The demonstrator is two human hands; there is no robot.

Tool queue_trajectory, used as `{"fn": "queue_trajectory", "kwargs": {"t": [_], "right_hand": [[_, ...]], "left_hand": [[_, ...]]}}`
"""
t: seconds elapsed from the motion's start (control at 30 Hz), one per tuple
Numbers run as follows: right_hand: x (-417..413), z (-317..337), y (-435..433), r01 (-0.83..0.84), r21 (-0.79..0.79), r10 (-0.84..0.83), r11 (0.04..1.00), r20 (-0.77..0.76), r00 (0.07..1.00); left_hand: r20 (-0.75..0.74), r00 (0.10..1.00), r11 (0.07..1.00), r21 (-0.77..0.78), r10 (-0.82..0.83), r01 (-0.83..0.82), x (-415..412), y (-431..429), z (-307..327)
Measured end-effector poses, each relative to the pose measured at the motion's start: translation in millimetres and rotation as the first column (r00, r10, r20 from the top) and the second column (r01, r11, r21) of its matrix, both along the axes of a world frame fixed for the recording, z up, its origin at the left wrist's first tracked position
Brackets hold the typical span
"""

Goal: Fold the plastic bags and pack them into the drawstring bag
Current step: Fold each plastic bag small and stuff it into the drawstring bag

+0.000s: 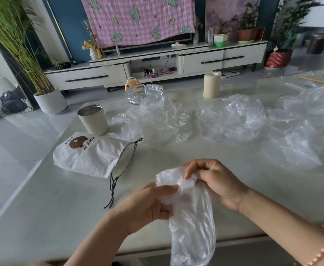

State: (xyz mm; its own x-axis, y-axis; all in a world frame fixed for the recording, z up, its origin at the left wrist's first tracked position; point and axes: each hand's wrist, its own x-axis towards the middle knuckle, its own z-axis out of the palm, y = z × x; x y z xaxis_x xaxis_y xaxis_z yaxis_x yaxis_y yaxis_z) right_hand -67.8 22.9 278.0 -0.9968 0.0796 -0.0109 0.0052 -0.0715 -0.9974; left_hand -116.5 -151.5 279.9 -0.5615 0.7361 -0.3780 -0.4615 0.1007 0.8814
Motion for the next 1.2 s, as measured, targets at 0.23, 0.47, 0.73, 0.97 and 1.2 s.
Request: {"fn": "queue_trajectory", "kwargs": {"t": [0.23, 0.47, 0.73, 0.97, 1.2], "right_hand": [[19.1, -5.4, 6.2, 0.302, 0.857, 0.228, 0.417, -0.421, 0.878], [37.4, -28.6, -30.9, 0.203, 0.842, 0.518, 0.500, -0.479, 0.709], [32.0, -12.5, -34.4, -0.147, 0.264, 0.177, 0.953, -0.095, 0.980], [22.1, -8.7, -31.1, -0.123, 0.193, 0.099, 0.973, 0.132, 0.986], [22.1, -9.7, -42.9, -0.086, 0.307, 0.065, 0.948, 0.079, 0.995]], "left_hand": [[-0.051, 0.987, 0.987, -0.028, 0.154, -0.156, -10.4, -5.9, -1.7], [-0.198, 0.961, 0.978, -0.045, 0.193, -0.205, -3.6, -1.3, -9.8], [-0.335, 0.907, 0.966, 0.032, 0.254, -0.258, 6.3, 6.6, -15.9], [-0.234, 0.954, 0.982, 0.053, 0.188, -0.180, 18.9, 14.9, -8.2], [-0.892, 0.396, 0.833, -0.043, 0.217, -0.552, 16.7, 12.2, -30.0]]}}
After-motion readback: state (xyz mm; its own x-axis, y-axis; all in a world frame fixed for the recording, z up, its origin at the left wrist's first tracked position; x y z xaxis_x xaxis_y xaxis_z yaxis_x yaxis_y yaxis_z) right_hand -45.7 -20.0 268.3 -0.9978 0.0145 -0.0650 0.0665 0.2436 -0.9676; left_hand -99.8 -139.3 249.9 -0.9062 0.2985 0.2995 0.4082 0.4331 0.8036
